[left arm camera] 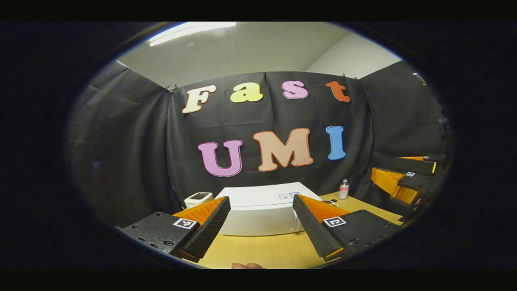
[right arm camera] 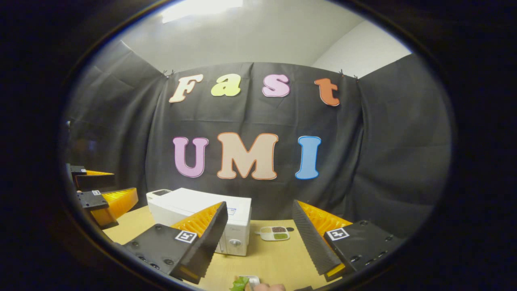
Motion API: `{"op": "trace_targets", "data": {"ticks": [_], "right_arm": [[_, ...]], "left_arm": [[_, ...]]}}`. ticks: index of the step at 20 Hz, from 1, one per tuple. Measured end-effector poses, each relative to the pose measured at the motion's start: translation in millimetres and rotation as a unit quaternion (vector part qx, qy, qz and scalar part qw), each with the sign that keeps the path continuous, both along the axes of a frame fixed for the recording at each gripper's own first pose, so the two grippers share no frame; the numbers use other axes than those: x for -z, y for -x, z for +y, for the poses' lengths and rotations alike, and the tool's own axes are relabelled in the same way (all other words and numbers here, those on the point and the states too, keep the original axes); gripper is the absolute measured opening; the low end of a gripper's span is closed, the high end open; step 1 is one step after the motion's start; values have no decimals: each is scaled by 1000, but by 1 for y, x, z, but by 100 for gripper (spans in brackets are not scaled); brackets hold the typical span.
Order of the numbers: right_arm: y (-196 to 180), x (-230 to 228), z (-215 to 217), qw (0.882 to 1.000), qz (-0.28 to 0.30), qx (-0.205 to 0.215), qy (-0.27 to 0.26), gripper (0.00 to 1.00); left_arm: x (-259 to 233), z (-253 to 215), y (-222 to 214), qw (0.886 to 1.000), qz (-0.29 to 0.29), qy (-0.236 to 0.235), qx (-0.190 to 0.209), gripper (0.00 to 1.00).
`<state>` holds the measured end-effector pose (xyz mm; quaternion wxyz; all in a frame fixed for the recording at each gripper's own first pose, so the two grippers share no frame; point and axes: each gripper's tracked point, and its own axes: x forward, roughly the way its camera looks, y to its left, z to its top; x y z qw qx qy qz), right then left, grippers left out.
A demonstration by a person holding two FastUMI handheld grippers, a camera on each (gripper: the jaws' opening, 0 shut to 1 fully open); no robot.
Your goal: Open the microwave oven with the left hand, put the food in, and close the microwave oven.
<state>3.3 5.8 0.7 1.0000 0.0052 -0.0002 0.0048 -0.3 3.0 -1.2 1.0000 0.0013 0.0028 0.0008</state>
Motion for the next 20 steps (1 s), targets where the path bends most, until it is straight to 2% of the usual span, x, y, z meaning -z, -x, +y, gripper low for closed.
{"op": "trace_targets", "data": {"ticks": [11, 20], "right_arm": [[0, 1, 2, 1000, 1, -4, 2, 94], [1, 0, 3, 1000, -2, -4, 2, 94]], "left_arm": [[2, 1, -1, 1000, 2, 3, -1, 96], [4, 0, -2, 1000, 4, 5, -2, 98]]}}
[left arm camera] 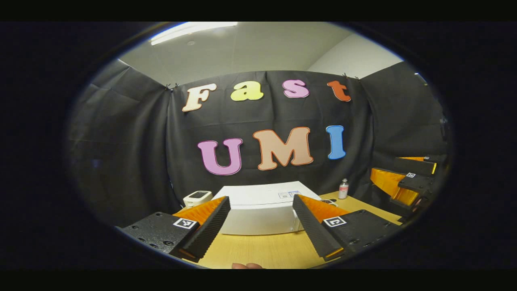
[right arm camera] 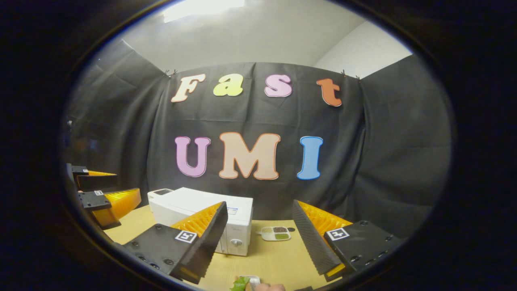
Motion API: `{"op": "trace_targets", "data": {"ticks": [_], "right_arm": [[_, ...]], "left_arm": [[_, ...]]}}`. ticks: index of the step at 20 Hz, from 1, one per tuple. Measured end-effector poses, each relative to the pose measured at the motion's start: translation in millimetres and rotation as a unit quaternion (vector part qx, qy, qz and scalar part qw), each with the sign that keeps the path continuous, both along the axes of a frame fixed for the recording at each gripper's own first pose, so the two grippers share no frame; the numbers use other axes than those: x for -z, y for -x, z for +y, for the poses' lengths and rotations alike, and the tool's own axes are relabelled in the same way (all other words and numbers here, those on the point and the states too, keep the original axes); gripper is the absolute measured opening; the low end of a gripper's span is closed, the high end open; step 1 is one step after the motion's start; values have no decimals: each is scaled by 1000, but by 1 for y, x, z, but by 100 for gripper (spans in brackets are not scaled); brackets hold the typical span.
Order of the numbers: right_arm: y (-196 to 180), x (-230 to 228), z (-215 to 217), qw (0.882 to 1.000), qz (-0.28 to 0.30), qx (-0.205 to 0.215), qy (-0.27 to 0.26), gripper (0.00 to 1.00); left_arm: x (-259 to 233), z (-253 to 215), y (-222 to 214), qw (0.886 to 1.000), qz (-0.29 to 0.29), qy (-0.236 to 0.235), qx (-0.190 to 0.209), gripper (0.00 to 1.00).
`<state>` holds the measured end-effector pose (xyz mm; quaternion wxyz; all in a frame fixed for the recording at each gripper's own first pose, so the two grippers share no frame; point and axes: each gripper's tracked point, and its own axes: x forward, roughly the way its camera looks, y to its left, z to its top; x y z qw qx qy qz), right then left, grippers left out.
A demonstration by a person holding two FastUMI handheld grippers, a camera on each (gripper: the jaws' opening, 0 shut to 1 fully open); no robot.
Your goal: Open the microwave oven with the left hand, put the food in, and close the microwave oven.
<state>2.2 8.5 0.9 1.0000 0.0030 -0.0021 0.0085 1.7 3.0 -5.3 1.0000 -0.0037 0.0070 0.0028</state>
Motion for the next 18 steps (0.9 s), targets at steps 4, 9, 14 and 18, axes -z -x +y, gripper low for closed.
{"op": "trace_targets", "data": {"ticks": [4, 9, 14, 18], "right_arm": [[-1, 1, -1, 1000, 1, 0, -2, 94], [0, 0, -5, 1000, 0, 3, -3, 94], [7, 7, -21, 1000, 8, 17, -5, 94], [17, 13, -39, 999, 15, 35, 1, 94]], "left_arm": [[1, 0, 0, 1000, 1, 1, -1, 98], [7, -3, -7, 1000, 3, 3, 0, 98], [41, -28, -31, 999, 6, 2, 35, 100], [87, -63, -62, 996, 11, 3, 85, 98]]}}
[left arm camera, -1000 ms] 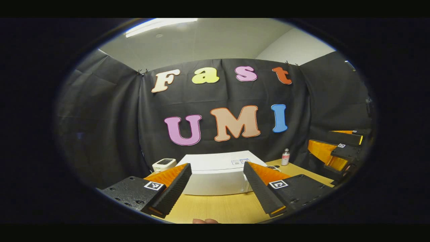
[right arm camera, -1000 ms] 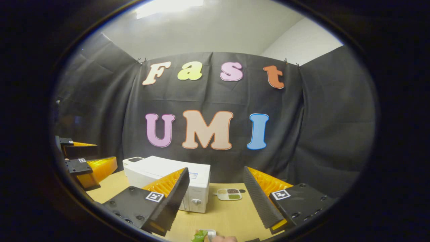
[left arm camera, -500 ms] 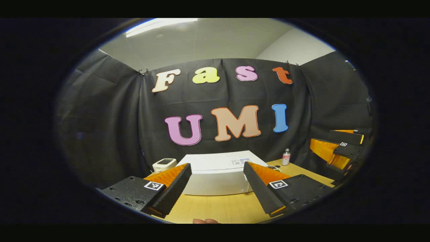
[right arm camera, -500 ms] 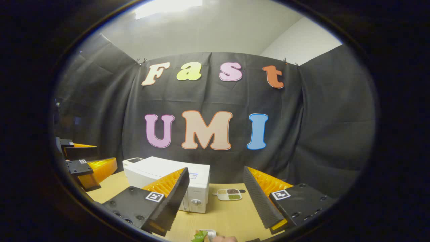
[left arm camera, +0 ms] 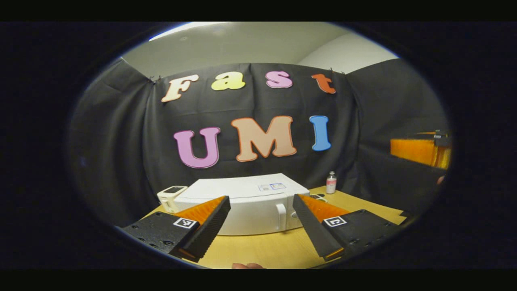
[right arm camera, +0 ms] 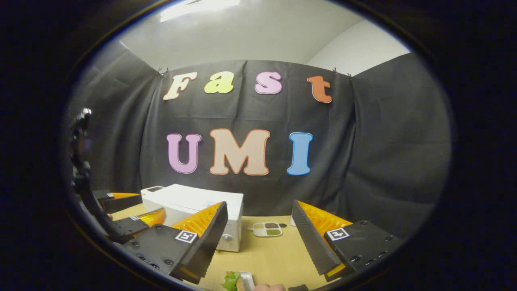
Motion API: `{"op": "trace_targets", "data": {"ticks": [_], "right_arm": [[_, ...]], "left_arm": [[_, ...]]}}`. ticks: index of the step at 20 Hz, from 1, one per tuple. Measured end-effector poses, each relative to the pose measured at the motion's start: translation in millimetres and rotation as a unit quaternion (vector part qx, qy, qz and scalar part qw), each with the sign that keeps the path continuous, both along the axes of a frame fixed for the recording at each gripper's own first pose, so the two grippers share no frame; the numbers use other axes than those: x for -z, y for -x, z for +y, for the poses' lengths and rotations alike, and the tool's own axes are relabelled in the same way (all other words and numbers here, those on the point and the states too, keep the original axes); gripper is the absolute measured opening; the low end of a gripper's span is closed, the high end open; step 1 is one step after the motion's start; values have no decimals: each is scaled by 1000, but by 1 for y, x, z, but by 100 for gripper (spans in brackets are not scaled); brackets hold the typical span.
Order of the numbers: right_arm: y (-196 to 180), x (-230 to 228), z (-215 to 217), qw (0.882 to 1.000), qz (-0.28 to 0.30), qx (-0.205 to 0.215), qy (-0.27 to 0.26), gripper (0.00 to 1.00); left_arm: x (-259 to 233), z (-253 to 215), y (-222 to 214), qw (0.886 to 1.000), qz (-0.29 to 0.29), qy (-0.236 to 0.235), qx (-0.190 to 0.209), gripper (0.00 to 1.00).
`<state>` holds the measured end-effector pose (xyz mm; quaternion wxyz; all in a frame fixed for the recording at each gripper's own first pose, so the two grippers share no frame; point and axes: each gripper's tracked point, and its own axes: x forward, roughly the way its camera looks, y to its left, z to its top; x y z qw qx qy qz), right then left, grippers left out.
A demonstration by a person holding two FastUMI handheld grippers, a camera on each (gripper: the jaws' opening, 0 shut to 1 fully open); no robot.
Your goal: Open the microwave oven with the left hand, put the food in, and close the microwave oven.
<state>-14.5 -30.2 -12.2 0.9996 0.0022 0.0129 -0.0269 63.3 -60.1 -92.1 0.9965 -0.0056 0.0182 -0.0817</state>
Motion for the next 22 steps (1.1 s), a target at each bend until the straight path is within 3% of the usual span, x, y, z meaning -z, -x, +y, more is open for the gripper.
{"op": "trace_targets", "data": {"ticks": [1, 2, 9, 14, 18, 19, 20, 21, 22], "right_arm": [[3, 1, -5, 1000, 2, 6, 1, 99], [7, 2, -9, 1000, 5, 12, 2, 93], [36, 3, -44, 997, 16, 65, 33, 93], [58, 7, -66, 994, 30, 99, 39, 94], [67, 7, -81, 991, 35, 117, 56, 94], [69, 7, -82, 991, 35, 119, 55, 100], [70, 6, -84, 991, 36, 120, 55, 94], [70, 7, -84, 990, 37, 120, 55, 100], [70, 8, -85, 990, 39, 121, 58, 100]], "left_arm": [[11, -11, -9, 1000, 2, 4, 15, 99], [22, -22, -17, 1000, 2, 4, 28, 100], [125, -70, -70, 994, 67, -39, 82, 98], [172, -74, -109, 990, 113, -53, 61, 98], [180, -77, -122, 990, 117, -52, 55, 98], [181, -78, -124, 991, 116, -52, 51, 95], [183, -79, -125, 990, 118, -55, 50, 88], [184, -80, -127, 990, 118, -56, 49, 84], [186, -79, -130, 990, 119, -55, 48, 80]]}}
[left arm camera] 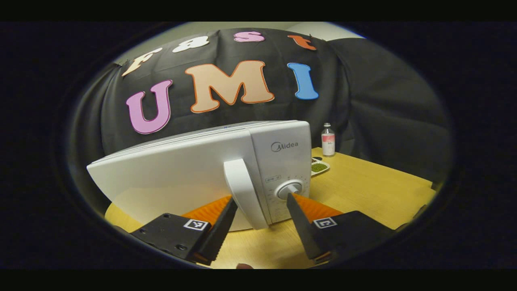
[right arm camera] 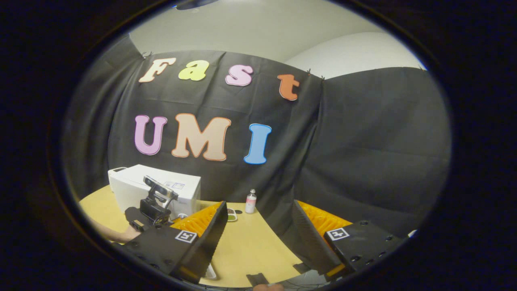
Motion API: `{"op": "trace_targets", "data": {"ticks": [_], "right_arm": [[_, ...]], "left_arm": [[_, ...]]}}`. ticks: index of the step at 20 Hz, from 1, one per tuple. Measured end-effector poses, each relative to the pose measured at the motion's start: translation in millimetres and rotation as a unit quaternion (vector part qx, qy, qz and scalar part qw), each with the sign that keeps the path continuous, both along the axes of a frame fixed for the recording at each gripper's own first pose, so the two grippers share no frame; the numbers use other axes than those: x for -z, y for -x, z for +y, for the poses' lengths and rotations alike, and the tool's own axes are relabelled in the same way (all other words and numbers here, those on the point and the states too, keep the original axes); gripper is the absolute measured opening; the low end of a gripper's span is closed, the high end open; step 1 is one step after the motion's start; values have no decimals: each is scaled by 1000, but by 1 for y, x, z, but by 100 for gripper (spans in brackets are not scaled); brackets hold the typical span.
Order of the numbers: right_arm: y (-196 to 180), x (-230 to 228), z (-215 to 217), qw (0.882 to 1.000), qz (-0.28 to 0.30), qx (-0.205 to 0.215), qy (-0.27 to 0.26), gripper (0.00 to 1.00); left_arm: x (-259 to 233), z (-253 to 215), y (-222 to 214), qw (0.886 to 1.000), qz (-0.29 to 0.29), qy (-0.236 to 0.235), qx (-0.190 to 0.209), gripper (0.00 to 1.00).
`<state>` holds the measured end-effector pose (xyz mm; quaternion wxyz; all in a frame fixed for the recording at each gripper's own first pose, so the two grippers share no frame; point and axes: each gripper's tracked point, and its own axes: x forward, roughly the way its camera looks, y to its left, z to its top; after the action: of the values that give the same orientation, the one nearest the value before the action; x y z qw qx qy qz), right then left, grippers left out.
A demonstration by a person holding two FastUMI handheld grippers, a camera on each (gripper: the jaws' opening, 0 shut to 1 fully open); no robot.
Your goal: Open the microwave oven with the left hand, put the food in, and close the microwave oven.
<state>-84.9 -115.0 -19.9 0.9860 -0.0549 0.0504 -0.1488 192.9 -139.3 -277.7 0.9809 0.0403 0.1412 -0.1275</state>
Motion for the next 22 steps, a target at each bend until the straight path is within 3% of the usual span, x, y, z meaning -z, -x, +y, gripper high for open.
{"op": "trace_targets", "data": {"ticks": [4, 5, 10, 12, 14, 15, 16, 19, 22], "right_arm": [[0, 0, 3, 1000, 1, -5, 2, 100], [-1, 2, 4, 1000, 2, -7, 0, 100], [-4, 3, 15, 1000, 1, -23, -4, 100], [-6, 4, 19, 999, 0, -31, -9, 100], [-11, 8, 25, 999, -1, -41, -14, 100], [-13, 9, 30, 999, -1, -49, -19, 100], [-16, 12, 36, 998, 0, -58, -26, 94], [-21, 28, 58, 995, 6, -90, -45, 94], [-23, 52, 87, 990, 22, -125, -64, 94]], "left_arm": [[0, 14, 1, 1000, 5, 21, -14, 47], [0, 9, -3, 999, 3, 33, -10, 29], [0, 8, 3, 998, 30, 57, -1, 5], [10, 10, 22, 995, 69, 73, -5, 1], [-7, 13, 50, 997, 35, 71, 8, 2], [0, 19, 68, 997, 42, 64, 11, 1], [0, 27, 86, 997, 40, 70, 13, 2], [0, 53, 140, 994, 62, 86, 22, 1], [2, 90, 186, 994, 76, 74, 8, 2]]}}
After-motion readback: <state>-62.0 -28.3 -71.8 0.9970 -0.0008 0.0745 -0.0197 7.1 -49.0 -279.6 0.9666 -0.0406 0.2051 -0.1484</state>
